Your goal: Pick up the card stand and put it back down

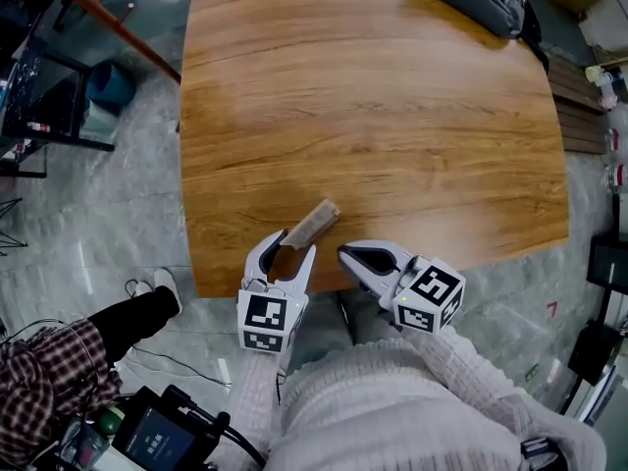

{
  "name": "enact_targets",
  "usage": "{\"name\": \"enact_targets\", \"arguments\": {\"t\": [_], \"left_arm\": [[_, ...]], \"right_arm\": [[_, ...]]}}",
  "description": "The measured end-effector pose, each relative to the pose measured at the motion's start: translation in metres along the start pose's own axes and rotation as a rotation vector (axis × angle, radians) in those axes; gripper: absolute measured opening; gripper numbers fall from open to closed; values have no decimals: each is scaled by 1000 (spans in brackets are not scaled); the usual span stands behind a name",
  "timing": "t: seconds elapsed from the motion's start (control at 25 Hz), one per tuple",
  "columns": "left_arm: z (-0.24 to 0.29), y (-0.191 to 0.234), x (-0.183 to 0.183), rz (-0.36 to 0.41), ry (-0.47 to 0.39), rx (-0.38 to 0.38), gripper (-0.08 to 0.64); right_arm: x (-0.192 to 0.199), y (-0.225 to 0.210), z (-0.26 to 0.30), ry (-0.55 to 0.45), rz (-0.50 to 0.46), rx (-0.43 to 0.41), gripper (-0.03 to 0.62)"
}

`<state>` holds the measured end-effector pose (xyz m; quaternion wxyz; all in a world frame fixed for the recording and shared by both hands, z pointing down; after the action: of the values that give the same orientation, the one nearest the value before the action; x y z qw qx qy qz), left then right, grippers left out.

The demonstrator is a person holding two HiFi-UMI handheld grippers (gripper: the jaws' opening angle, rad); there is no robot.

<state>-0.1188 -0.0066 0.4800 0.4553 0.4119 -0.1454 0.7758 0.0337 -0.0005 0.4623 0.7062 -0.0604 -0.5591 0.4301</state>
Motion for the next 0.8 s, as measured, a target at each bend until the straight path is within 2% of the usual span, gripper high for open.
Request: {"name": "enact_targets", "arguments": {"t": [0.2,0.28,0.48,0.8], "left_arm": [[21,1,-2,36,49,21,225],[27,0,-3,68,66,31,230],[38,-3,-6,90,96,54,236],[47,-7,-6,198,176,-3,253]], "right_arm": [[4,-7,2,-5,25,-2,-2],[4,-8,3,-2,29,-3,-2],[6,-6,0,-11,49,1,-2],[6,-2,-4,-15,70,-5,-2]]}}
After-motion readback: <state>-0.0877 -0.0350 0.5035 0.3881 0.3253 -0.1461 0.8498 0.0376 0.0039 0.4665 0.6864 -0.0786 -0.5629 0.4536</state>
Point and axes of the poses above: the fingertips, and each gripper's own axes: z forward along the fingers, y to its left, x out of its underside, the point moved 7 cm from there along -z, backward along the fingers, and after that the axes turned 1 degree about x, right-handed, at the moved point
